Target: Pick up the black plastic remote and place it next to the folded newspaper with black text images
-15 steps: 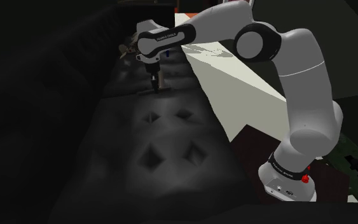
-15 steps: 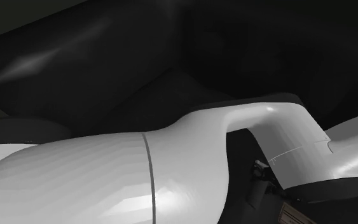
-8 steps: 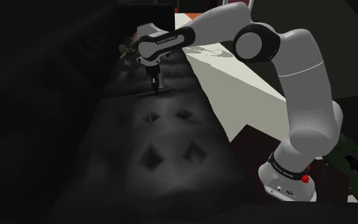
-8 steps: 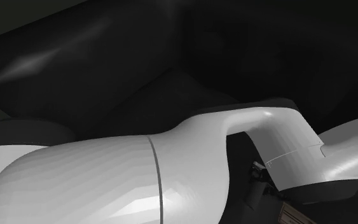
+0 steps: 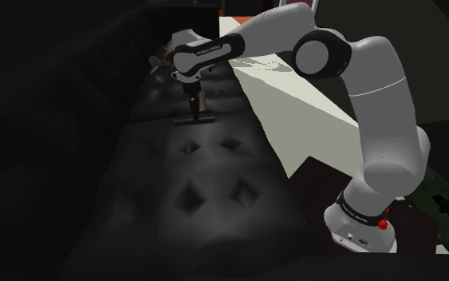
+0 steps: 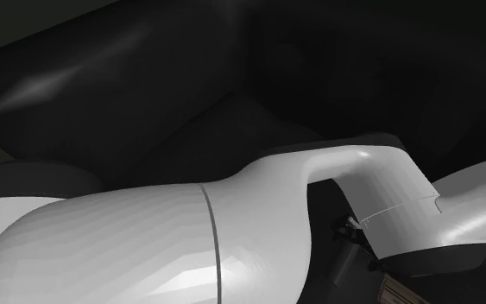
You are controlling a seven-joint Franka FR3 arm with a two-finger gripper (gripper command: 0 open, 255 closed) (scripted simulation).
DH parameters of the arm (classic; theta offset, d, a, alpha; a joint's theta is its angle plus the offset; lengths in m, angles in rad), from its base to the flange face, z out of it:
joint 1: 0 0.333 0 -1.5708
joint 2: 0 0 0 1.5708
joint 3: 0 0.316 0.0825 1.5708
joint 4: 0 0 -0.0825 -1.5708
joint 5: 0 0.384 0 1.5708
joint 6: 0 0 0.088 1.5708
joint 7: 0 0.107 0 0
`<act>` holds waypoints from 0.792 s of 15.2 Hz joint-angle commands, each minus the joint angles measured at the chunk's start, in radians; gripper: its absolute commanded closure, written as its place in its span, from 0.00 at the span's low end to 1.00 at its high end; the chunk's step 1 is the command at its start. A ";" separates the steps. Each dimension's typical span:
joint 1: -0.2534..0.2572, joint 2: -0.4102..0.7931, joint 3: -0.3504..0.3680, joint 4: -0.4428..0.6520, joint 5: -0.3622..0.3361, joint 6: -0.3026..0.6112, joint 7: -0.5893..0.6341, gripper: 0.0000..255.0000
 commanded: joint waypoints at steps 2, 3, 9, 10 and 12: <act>0.004 -0.002 0.001 0.064 0.002 -0.066 -0.003 0.00; 0.007 0.000 0.002 0.101 0.003 -0.101 -0.004 0.00; 0.009 0.003 0.002 0.132 0.003 -0.129 -0.005 0.00; 0.009 0.003 0.002 0.132 0.003 -0.129 -0.005 0.00; 0.009 0.003 0.002 0.132 0.003 -0.129 -0.005 0.00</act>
